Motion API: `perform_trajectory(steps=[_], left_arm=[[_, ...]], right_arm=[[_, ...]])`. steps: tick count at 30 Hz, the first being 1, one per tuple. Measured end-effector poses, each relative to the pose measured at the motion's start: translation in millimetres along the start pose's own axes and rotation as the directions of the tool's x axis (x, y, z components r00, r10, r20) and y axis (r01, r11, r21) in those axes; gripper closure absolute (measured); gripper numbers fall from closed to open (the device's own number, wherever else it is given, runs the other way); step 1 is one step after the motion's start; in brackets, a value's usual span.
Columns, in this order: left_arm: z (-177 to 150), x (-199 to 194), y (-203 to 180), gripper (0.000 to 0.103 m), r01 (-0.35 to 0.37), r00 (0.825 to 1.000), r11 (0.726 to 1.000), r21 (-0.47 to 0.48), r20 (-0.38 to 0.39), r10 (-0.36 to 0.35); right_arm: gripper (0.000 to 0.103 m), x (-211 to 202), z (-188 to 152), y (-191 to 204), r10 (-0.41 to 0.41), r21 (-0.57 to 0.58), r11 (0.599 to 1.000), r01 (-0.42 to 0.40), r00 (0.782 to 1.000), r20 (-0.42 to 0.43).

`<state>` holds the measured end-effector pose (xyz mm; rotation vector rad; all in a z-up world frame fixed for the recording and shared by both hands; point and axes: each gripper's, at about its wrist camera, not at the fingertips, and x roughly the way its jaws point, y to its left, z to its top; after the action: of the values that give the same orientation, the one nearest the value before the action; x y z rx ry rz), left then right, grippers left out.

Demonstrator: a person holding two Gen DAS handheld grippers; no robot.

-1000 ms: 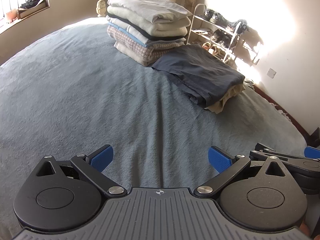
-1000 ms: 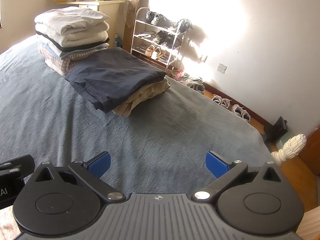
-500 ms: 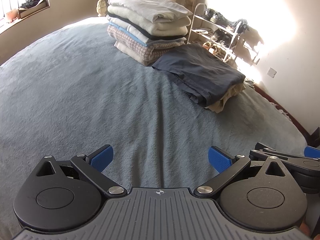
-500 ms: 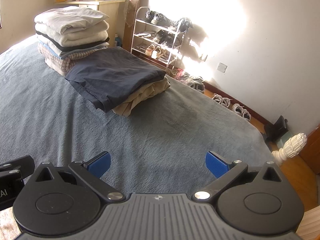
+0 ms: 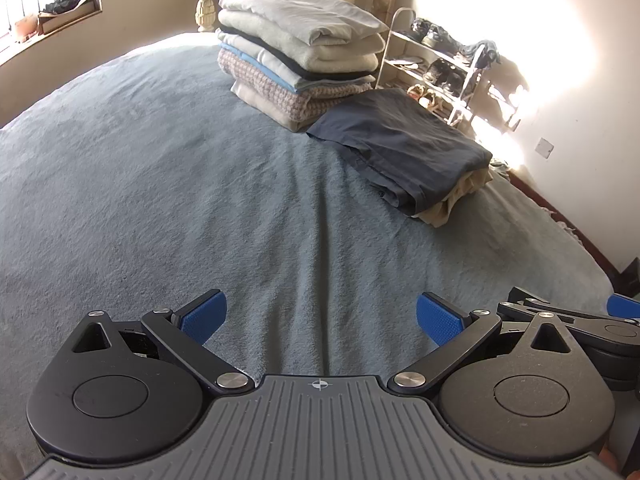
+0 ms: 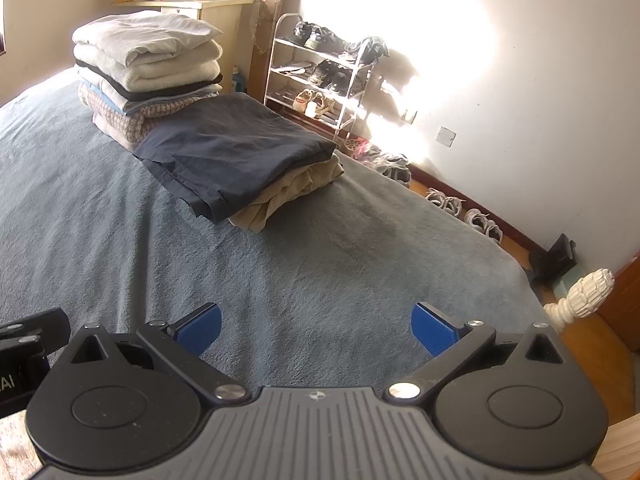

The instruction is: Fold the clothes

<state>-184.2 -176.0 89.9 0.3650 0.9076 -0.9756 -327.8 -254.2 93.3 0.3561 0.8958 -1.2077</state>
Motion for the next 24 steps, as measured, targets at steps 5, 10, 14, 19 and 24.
perform_trajectory(steps=[5, 10, 14, 19, 24], left_arm=[[-0.8, -0.5, 0.3, 0.001, -0.001, 1.0, 1.0, -0.002, -0.001, 0.001], [-0.9, 0.1, -0.4, 0.001, -0.002, 1.0, 1.0, -0.001, -0.003, 0.002], [-0.9, 0.3, -0.4, 0.001, -0.002, 1.0, 1.0, -0.002, -0.005, 0.002], [-0.8, 0.9, 0.2, 0.001, -0.003, 1.0, 1.0, -0.003, -0.008, 0.003], [-1.1, 0.3, 0.4, 0.001, -0.002, 1.0, 1.0, -0.005, -0.007, 0.002]], right_arm=[[0.0, 2.0, 1.5, 1.3, 0.002, -0.001, 1.0, -0.002, 1.0, -0.004], [0.0, 2.4, 0.3, 0.8, 0.002, 0.0, 1.0, -0.002, 1.0, -0.005], [0.0, 3.1, 0.5, 0.7, 0.002, 0.002, 1.0, -0.002, 1.0, -0.007], [0.0, 3.4, -0.2, 1.4, 0.003, 0.0, 1.0, -0.003, 1.0, -0.008], [0.0, 3.4, -0.4, 1.8, 0.004, -0.002, 1.0, -0.004, 1.0, -0.009]])
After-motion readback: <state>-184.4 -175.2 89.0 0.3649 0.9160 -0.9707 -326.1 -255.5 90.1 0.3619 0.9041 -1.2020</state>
